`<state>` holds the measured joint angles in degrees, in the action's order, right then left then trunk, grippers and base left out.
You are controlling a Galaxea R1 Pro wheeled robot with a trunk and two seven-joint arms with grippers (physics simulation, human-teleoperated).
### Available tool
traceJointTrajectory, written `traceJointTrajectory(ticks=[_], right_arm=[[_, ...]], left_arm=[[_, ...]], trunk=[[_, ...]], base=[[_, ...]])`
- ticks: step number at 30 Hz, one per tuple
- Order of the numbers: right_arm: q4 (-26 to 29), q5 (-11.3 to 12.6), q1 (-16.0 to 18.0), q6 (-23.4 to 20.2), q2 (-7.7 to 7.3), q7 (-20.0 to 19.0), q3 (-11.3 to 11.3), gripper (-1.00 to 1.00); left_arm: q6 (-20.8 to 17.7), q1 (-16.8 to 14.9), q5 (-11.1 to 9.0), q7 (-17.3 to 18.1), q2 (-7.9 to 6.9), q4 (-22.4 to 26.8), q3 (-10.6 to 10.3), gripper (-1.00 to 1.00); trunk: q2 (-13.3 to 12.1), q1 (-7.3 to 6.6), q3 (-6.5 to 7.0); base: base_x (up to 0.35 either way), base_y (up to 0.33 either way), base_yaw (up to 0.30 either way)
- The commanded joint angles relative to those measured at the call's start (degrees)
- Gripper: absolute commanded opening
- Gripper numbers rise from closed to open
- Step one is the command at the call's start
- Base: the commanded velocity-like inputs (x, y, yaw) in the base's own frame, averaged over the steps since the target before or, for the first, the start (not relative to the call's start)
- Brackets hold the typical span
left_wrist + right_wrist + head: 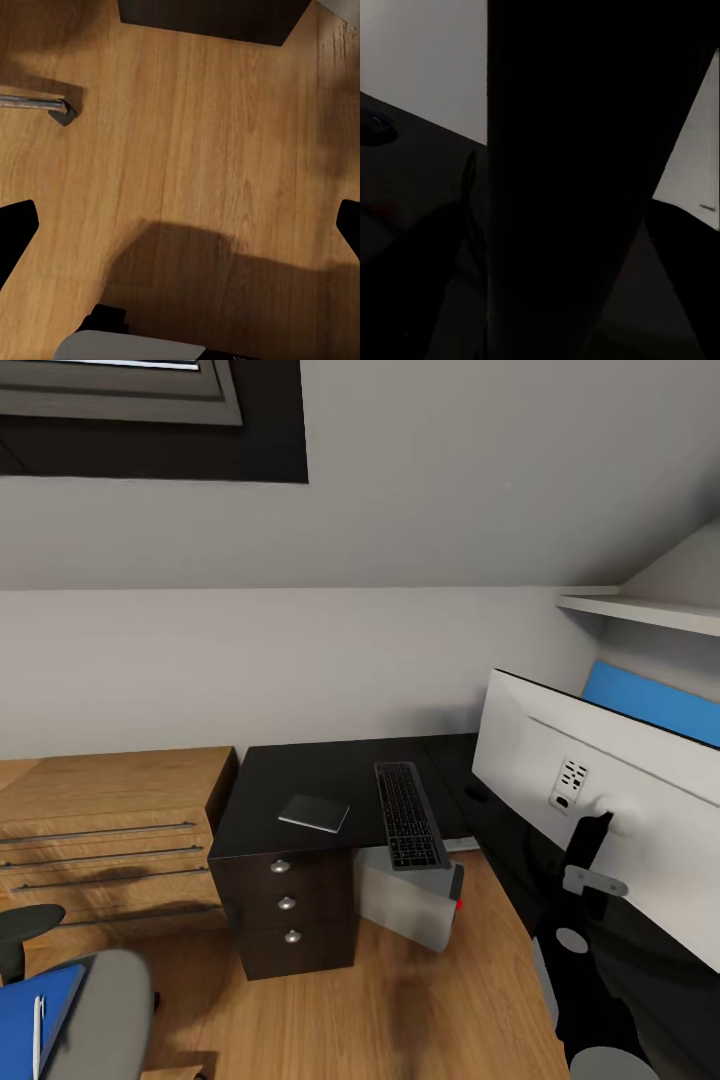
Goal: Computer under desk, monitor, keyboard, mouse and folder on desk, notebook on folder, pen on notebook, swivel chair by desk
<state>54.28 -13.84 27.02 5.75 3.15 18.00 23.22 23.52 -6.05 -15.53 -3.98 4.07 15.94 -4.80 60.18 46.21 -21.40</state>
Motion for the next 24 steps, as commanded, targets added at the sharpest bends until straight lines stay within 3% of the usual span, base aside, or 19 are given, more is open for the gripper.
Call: traceJointTrajectory(ticks=[1,24], right_arm=[[-0.09,-0.19,0.05,0.14,0.07,-0.02,0.16,-1.00],[0.03,-0.30,0.05,0.41,0.01,-0.33,0.07,-1.00]], left_arm=[[0.21,-0.03,-0.29,-0.42,-0.03,-0.03,-0.51,1.00],[0.21,-0.04,-0.27,-0.42,-0.03,-0.03,-0.51,1.00]], trunk=[[0.04,0.00,-0.06],[0.04,0.00,-0.06]], base=[[0.000,0.000,0.000],[0.000,0.000,0.000]])
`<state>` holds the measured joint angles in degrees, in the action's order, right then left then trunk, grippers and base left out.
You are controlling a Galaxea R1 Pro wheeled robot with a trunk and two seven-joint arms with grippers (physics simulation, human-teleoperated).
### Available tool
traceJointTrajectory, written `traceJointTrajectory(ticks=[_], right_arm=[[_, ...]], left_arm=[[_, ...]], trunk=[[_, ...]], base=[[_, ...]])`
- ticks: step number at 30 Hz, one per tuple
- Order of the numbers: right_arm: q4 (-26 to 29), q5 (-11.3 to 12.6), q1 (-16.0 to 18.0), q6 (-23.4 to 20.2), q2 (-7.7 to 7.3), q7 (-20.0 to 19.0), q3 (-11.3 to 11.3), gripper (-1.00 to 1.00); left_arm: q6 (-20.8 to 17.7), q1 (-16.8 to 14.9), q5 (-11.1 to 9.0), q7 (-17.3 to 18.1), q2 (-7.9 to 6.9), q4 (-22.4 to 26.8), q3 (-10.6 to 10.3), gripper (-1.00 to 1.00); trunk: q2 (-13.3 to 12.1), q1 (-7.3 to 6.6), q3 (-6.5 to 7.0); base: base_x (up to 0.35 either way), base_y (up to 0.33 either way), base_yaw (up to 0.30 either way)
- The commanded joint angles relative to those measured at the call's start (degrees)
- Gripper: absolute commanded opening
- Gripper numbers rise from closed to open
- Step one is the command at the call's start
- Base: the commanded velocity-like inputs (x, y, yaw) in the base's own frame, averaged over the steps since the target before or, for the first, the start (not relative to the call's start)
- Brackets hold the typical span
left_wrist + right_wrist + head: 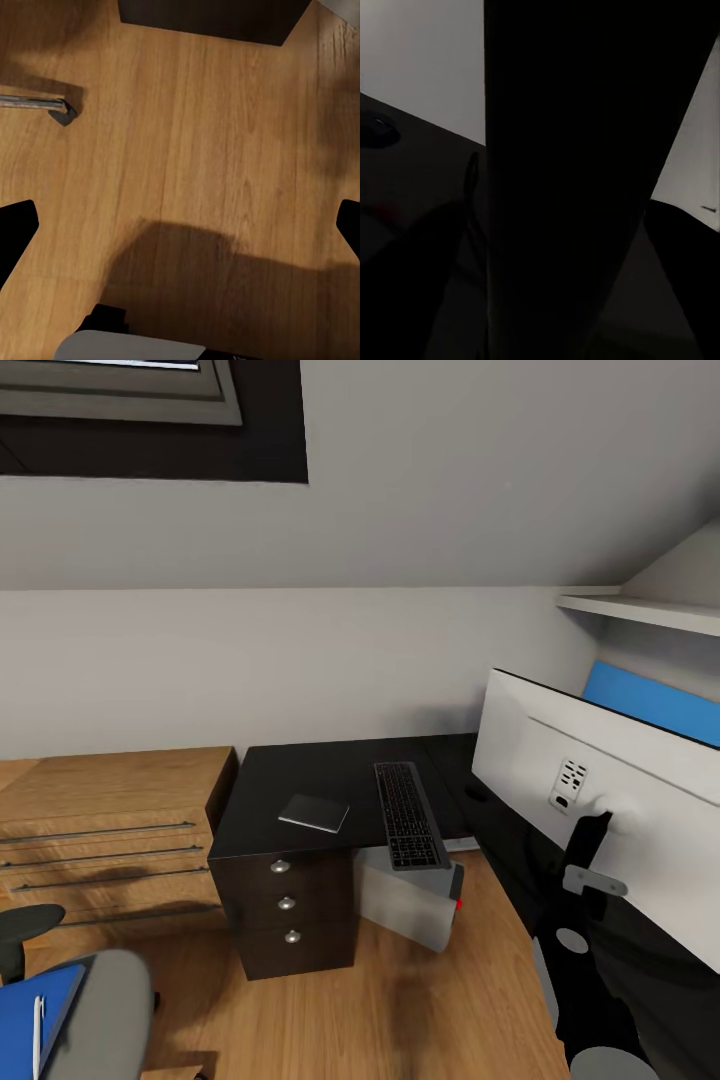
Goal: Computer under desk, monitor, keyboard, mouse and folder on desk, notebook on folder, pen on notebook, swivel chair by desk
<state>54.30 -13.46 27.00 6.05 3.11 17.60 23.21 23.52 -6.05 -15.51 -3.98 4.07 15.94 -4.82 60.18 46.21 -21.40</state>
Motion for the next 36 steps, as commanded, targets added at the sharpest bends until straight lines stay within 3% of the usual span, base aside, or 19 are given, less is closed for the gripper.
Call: traceJointTrajectory(ticks=[1,14,29,36], right_arm=[[0.00,-0.69,0.07,0.10,0.06,0.06,0.08,-1.00],[-0.14,-0.92,0.07,0.10,0.06,0.02,0.01,-1.00],[-0.24,-0.96,0.07,0.10,0.06,-0.03,-0.01,-1.00],[-0.25,-0.91,0.04,0.10,0.06,-0.03,0.03,-1.00]], left_arm=[[0.21,-0.03,-0.28,-0.42,-0.03,-0.03,-0.48,1.00],[0.21,-0.02,-0.31,-0.42,-0.03,-0.03,-0.54,1.00],[0.20,-0.05,-0.29,-0.42,-0.03,-0.03,-0.54,1.00],[0.21,-0.03,-0.28,-0.42,-0.03,-0.03,-0.54,1.00]], trunk=[[0.04,0.00,-0.06],[0.04,0.00,-0.06],[0.04,0.00,-0.06],[0.04,0.00,-0.06]], base=[[0.000,0.000,0.000],[-0.109,0.000,0.000],[-0.221,-0.003,0.000],[-0.058,-0.194,0.000]])
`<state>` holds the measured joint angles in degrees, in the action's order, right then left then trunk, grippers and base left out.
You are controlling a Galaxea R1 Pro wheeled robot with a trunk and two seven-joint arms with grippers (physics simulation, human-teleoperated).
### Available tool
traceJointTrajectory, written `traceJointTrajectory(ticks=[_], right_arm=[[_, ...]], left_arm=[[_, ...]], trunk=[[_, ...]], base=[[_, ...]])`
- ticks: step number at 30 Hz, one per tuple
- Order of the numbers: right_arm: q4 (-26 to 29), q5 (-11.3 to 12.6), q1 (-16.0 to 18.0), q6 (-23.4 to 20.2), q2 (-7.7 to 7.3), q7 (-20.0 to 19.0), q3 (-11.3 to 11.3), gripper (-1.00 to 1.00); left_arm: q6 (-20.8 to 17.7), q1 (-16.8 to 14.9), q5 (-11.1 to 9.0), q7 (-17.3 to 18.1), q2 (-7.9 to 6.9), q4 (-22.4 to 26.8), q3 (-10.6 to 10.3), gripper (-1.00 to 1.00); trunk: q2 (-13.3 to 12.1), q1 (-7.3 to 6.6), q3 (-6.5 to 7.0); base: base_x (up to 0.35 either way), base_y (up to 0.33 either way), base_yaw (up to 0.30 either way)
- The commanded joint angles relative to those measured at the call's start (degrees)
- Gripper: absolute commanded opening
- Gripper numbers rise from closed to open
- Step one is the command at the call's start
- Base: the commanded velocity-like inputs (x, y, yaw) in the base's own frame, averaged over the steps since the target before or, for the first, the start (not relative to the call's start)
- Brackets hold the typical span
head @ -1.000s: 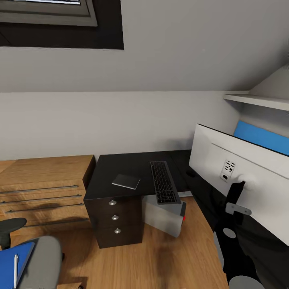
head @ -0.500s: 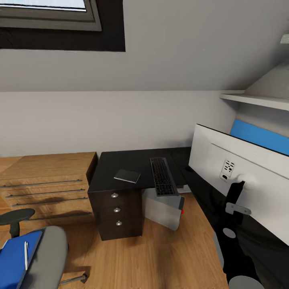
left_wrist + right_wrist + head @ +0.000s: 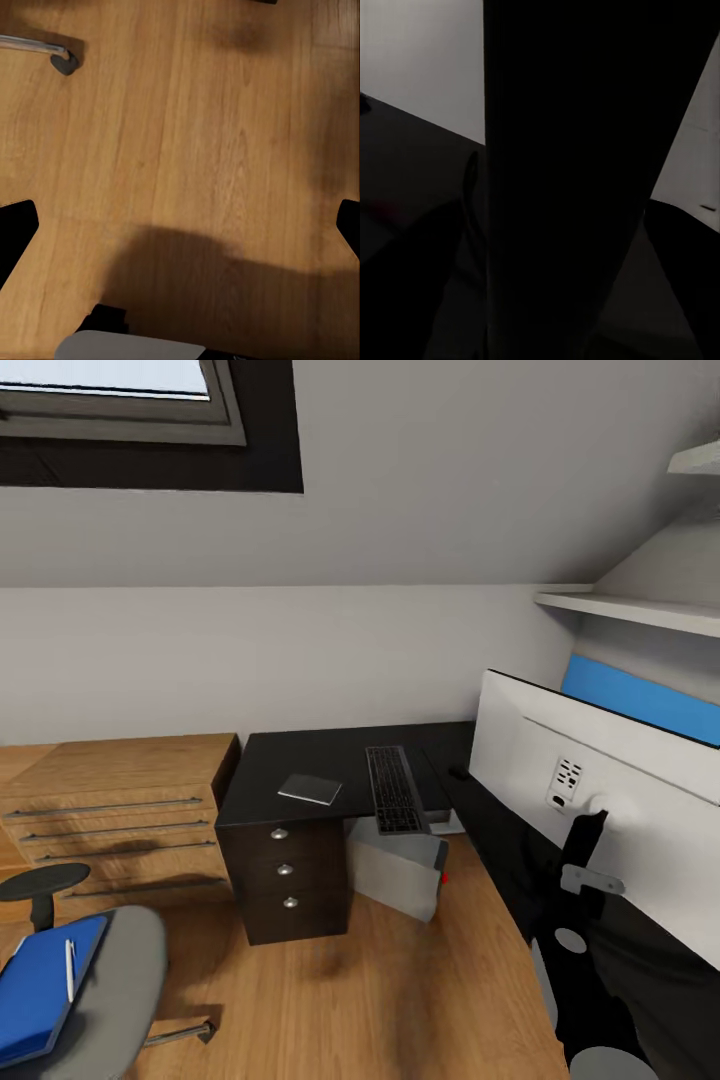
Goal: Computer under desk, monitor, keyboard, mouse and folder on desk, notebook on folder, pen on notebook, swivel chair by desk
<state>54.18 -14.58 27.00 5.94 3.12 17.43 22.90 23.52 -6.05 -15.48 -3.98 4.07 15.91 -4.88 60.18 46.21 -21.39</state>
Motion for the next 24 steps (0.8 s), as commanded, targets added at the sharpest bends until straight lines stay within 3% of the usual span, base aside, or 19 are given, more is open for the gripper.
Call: traceJointTrajectory(ticks=[1,6,14,24], right_arm=[[-0.12,0.21,0.06,0.21,0.04,0.15,0.34,-1.00],[-0.12,0.19,0.03,0.21,0.04,-0.34,0.34,-1.00],[-0.04,0.16,0.04,0.21,0.04,-2.78,0.38,-1.00],[-0.07,0.15,0.00,0.21,-0.15,-4.01,0.39,-1.00]], left_arm=[[0.22,-0.02,-0.29,-0.42,-0.03,0.00,-0.48,1.00],[0.22,-0.03,-0.27,-0.42,-0.03,0.00,-0.48,1.00],[0.22,-0.03,-0.26,-0.42,-0.03,0.00,-0.48,1.00],[0.22,-0.01,-0.26,-0.42,-0.03,0.00,-0.48,1.00]], trunk=[[0.04,0.00,-0.07],[0.04,0.00,-0.07],[0.04,0.00,-0.07],[0.04,0.00,-0.07]], base=[[-0.008,-0.303,0.000],[-0.025,-0.232,0.000],[-0.032,-0.032,0.000],[-0.239,-0.001,0.000]])
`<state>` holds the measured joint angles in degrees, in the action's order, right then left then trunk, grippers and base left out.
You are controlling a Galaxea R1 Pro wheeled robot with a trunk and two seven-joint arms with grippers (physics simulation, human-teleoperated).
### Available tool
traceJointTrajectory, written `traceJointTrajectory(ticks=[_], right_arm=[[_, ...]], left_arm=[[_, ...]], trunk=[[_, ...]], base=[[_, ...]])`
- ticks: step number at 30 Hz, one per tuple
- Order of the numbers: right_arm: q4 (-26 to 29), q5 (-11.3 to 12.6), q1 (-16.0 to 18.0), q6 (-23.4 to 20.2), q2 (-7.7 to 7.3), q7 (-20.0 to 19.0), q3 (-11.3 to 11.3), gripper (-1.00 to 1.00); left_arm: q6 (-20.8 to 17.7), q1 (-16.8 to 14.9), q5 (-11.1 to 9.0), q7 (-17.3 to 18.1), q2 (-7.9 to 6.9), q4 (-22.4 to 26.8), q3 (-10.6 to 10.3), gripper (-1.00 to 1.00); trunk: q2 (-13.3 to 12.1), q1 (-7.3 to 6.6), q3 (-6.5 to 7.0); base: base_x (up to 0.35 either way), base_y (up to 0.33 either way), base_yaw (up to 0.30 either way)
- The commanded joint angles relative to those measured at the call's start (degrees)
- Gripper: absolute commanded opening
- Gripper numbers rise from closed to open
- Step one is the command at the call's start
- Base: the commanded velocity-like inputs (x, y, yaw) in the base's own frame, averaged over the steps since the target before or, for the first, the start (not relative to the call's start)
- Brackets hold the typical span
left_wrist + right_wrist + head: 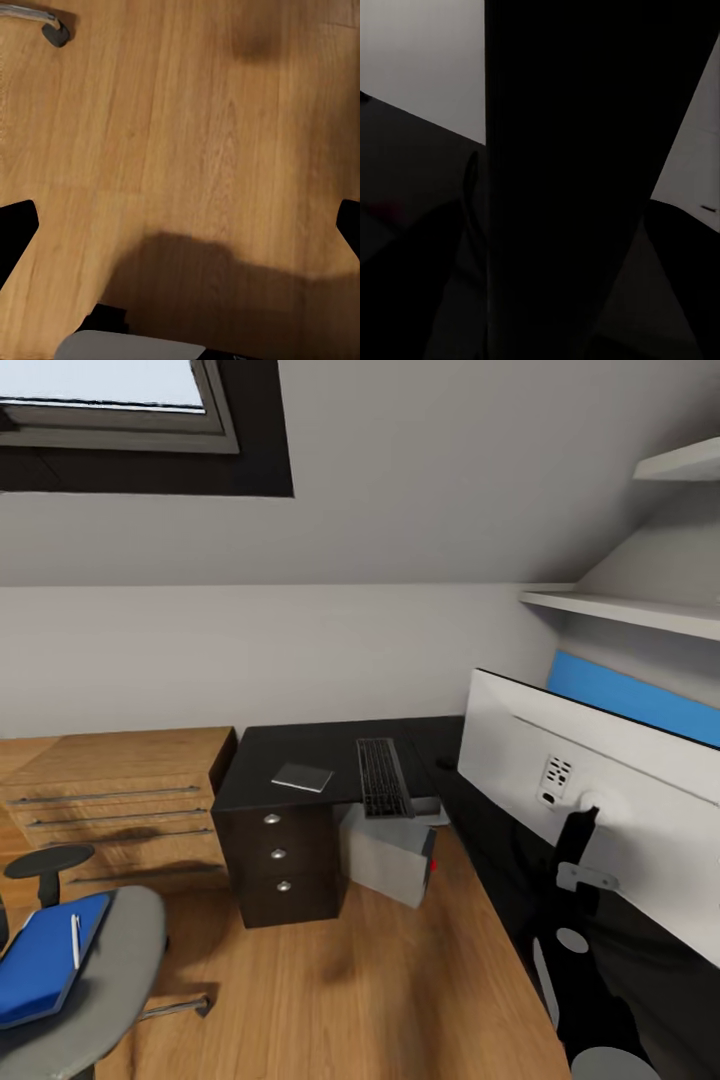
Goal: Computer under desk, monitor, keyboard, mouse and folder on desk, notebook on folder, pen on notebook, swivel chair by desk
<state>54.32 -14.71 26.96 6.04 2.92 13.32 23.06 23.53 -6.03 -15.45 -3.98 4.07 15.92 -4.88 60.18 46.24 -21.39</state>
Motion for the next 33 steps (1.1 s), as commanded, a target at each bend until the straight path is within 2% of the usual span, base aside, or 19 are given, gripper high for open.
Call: traceJointTrajectory(ticks=[1,8,24,33], right_arm=[[-0.20,0.29,0.04,0.11,-0.03,-0.23,0.23,-1.00],[-0.26,0.46,0.02,-0.05,-1.15,-2.36,0.23,-1.00],[-0.26,0.47,0.02,-0.14,-1.25,-2.51,0.23,-1.00],[-0.34,0.46,0.02,-0.16,-1.25,-2.59,0.23,-1.00]], left_arm=[[0.20,-0.04,-0.29,-0.42,-0.03,-0.02,-0.48,1.00],[0.20,-0.05,-0.29,-0.41,-0.03,-0.02,-0.48,1.00],[0.20,-0.07,-0.29,-0.41,-0.03,-0.02,-0.47,1.00],[0.20,-0.04,-0.29,-0.41,-0.03,-0.02,-0.46,1.00]], trunk=[[0.04,-0.03,-0.07],[0.04,-0.03,-0.07],[0.04,-0.03,-0.07],[0.04,-0.03,-0.07]], base=[[-0.309,0.000,0.000],[-0.220,0.000,0.000],[-0.011,-0.088,0.000],[-0.184,-0.002,0.000]])
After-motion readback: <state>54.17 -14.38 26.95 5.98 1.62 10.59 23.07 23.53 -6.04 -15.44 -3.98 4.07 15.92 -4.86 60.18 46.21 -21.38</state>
